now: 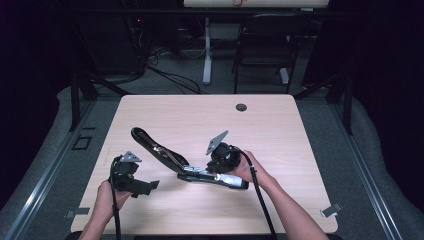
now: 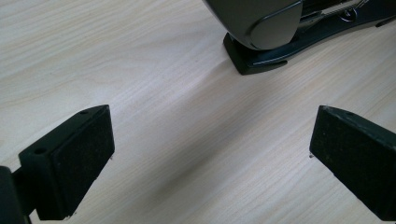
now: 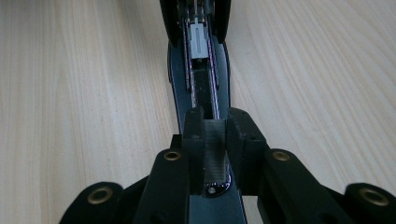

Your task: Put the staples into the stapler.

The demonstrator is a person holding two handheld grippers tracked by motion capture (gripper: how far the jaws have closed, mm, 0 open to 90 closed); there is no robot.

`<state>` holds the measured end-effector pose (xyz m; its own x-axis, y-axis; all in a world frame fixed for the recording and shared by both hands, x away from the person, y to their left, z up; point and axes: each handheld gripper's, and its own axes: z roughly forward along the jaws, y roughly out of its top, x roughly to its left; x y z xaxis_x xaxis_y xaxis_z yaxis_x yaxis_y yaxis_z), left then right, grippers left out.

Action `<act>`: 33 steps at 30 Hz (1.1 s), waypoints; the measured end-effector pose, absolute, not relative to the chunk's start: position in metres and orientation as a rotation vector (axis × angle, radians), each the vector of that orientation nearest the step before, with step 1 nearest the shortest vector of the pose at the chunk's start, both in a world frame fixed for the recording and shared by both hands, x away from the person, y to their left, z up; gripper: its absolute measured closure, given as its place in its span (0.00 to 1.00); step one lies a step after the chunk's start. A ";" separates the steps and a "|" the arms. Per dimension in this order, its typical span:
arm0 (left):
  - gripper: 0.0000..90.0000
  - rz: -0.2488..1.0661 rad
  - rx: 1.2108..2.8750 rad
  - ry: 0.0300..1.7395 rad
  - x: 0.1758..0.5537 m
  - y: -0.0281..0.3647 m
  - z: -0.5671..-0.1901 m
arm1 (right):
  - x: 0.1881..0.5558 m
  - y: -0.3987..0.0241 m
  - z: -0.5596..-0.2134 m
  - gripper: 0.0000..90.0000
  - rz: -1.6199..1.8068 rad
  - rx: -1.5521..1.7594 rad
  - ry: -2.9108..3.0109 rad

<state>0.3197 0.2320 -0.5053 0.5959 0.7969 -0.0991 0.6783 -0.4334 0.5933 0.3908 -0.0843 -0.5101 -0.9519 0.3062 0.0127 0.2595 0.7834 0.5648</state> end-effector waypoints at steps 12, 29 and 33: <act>0.00 0.259 2.234 1.163 0.320 0.231 -0.506 | 0.391 -0.085 -0.514 0.86 0.883 0.427 2.907; 0.00 0.256 2.230 1.166 0.320 0.232 -0.506 | 0.392 -0.086 -0.517 0.85 0.855 0.418 2.925; 0.00 0.255 2.218 1.170 0.319 0.233 -0.505 | 0.394 -0.090 -0.515 0.81 0.882 0.442 2.925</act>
